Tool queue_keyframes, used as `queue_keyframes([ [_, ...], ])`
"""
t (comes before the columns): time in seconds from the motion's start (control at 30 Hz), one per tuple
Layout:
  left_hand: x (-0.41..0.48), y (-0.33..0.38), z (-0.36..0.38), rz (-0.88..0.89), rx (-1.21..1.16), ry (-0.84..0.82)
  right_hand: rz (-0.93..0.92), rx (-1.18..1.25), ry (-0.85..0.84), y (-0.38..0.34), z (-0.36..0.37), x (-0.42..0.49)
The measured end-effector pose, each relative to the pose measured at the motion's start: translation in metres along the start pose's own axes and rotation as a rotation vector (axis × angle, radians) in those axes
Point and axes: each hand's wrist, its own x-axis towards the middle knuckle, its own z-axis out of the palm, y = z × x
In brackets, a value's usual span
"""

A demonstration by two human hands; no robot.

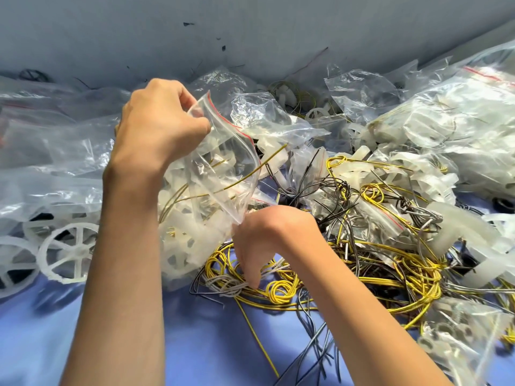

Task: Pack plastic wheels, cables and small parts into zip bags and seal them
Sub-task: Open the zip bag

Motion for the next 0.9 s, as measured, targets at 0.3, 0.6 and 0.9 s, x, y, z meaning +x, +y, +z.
queue_keyframes([
  [0.3, -0.001, -0.001, -0.004, 0.008, 0.006, 0.024, -0.131, 0.365, 0.256, 0.047, -0.028, -0.053],
  [0.6, -0.002, 0.006, 0.002, 0.209, 0.006, -0.108, 0.072, 0.871, 0.841, 0.089, -0.036, -0.079],
  [0.9, -0.015, 0.032, 0.024, 0.426, -0.039, -0.451, -0.037, 1.086, 0.961, 0.082, -0.038, -0.079],
])
